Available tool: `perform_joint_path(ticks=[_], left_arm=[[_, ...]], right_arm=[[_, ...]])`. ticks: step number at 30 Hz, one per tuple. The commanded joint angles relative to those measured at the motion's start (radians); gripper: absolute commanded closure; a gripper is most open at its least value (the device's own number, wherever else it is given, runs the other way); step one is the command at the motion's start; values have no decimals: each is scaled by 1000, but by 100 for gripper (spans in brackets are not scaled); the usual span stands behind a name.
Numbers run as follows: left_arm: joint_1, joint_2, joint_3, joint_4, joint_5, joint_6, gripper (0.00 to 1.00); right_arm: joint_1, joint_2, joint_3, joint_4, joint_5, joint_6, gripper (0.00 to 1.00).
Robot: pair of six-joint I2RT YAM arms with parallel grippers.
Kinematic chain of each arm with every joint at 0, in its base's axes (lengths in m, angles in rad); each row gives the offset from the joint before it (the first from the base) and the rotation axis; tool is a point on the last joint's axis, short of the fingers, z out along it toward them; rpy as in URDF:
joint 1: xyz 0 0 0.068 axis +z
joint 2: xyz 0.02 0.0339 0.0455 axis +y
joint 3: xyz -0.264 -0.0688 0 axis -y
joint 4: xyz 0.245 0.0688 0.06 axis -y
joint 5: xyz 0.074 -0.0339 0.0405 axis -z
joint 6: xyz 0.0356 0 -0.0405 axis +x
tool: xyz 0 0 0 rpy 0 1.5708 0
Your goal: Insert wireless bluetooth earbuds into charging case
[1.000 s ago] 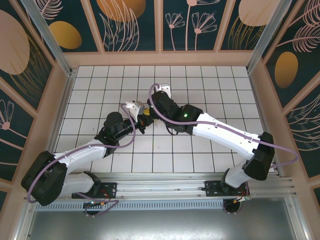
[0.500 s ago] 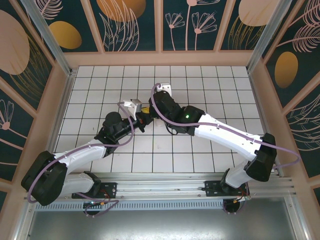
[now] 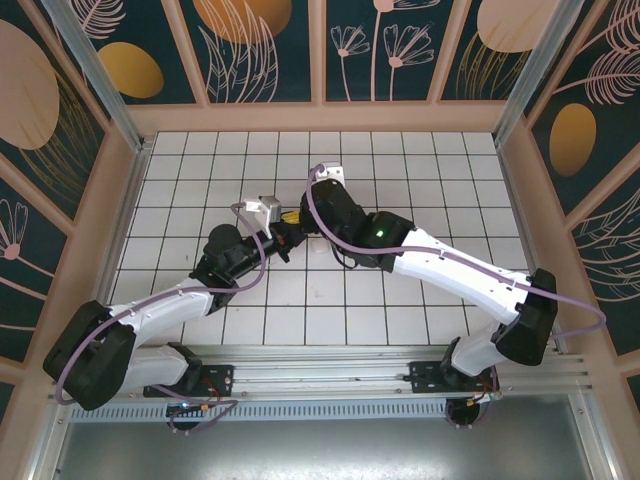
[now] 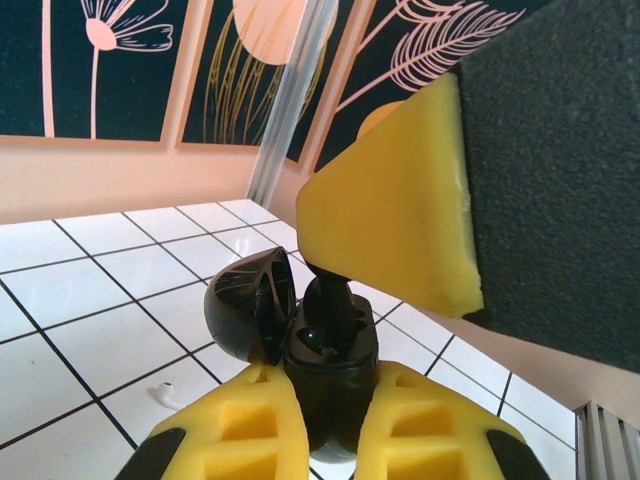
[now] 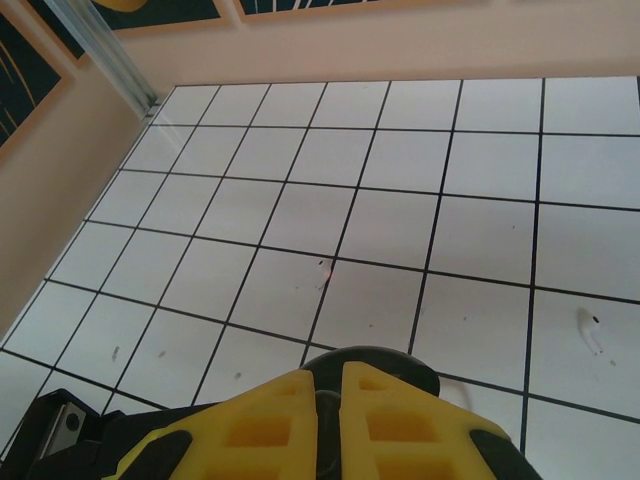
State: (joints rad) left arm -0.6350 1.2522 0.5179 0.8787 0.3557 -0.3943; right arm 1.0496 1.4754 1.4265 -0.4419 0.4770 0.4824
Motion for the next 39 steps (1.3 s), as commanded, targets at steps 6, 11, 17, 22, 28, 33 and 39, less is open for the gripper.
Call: perform_joint_path(ticks=[6,11,17,22,28,33,39], left_arm=[[2,-4,53,98,-22,19,100],[2,-4,59,97,-20,23,100],[3,-5,51,104,-20,32,100],[2,-2,38,108,-22,59,100],[2,4,29,109,-24,72,100],[3,6,27,106,-26,79,100],[3,6,30,101,-25,85,100]], right_arm=[[13,-43,-24,20,-107,-85,90],[15,-60,-33,50,-140,-138,90],[15,-58,-12,26,-80,-151,90],[15,-60,-6,27,-35,-165,90],[15,-44,22,23,8,-190,90],[14,-28,52,9,23,-191,90],[13,-23,60,-15,32,-172,90]])
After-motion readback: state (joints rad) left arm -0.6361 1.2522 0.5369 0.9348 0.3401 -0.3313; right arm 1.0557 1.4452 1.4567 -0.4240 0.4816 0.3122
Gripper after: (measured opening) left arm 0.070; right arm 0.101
